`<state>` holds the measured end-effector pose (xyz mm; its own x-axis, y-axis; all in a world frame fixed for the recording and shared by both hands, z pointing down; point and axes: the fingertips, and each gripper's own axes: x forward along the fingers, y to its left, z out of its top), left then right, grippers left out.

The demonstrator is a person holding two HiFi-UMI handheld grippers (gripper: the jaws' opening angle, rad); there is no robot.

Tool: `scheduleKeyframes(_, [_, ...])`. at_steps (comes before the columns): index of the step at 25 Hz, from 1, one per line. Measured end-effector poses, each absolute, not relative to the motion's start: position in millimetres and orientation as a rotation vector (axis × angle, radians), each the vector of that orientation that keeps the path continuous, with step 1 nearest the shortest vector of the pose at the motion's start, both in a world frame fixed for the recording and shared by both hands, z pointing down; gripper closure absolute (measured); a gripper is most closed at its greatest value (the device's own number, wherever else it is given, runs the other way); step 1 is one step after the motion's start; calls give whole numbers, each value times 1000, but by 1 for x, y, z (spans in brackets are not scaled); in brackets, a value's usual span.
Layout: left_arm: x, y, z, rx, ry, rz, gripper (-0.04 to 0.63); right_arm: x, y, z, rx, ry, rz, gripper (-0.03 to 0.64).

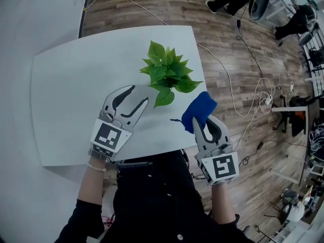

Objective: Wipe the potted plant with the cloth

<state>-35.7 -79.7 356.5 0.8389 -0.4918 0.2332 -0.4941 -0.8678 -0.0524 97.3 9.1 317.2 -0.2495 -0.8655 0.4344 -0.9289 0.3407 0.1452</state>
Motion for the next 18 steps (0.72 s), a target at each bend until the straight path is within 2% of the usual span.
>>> scheduleKeyframes(7, [-15,-92,403,2983,-667,511,280,110,8,348,1555,-2107,262,522])
scheduleKeyframes(18, [19,-101,471,2920,-589,651,241,126,-7,394,1495,-2122,336,522])
